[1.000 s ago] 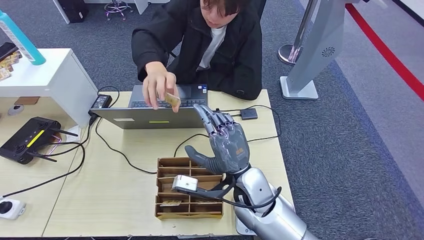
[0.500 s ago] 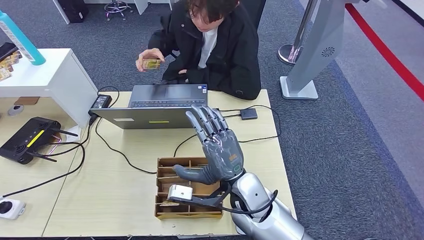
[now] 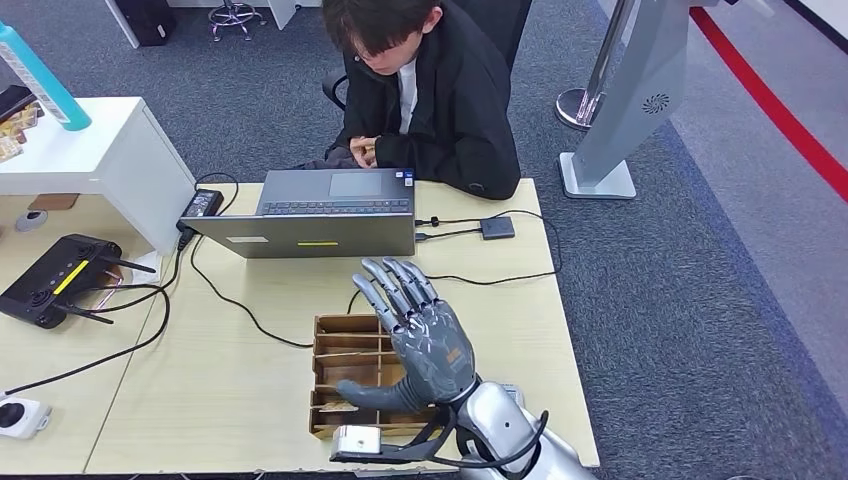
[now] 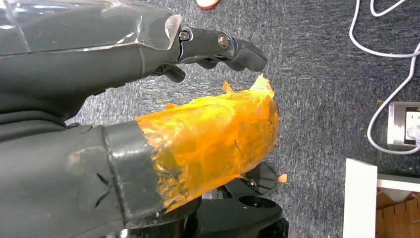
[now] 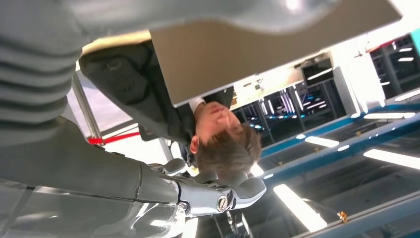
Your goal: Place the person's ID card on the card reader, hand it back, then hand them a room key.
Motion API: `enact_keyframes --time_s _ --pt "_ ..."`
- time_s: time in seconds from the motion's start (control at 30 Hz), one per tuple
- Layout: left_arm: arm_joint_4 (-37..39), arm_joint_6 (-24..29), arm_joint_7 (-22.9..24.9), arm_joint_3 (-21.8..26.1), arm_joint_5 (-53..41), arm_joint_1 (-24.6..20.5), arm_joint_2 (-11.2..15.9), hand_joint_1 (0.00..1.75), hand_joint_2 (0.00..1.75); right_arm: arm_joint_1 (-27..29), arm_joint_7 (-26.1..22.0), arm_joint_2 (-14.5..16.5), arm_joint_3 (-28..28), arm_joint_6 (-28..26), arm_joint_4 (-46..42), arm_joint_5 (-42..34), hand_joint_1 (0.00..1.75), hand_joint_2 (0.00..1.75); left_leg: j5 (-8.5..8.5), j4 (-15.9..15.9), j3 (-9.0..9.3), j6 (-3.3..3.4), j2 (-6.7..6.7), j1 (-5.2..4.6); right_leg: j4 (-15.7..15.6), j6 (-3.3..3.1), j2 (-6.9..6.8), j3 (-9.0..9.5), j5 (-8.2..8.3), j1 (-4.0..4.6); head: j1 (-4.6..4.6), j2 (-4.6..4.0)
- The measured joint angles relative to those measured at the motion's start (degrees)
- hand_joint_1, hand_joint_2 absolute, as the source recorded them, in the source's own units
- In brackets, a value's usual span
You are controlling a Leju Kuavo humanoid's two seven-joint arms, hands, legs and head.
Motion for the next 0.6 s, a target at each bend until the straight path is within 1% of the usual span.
enact_keyframes --time_s 0.23,0.47,0.6 --pt "0.0 1.13 0.73 0.02 0.0 -0.01 -0.13 0.0 0.0 1.11 0.01 -0.16 1.08 -0.01 1.3 -0.39 0.0 1.75 0.0 0.0 0.0 0.0 0.0 0.0 0.0 0.0 0.0 0.0 0.0 0.0 0.0 0.0" --pt "0.0 1.18 1.27 0.02 0.0 -0.01 -0.13 0.0 0.0 1.32 0.37 -0.2 1.33 0.04 3.87 -0.51 0.0 1.75 0.0 0.0 0.0 0.0 0.0 0.0 0.0 0.0 0.0 0.0 0.0 0.0 0.0 0.0" --pt "0.0 1.17 1.32 0.02 0.0 -0.01 -0.13 0.0 0.0 1.33 1.34 -0.2 1.36 0.19 4.64 -0.03 0.0 1.75 0.0 0.0 0.0 0.0 0.0 0.0 0.0 0.0 0.0 0.0 0.0 0.0 0.0 0.0"
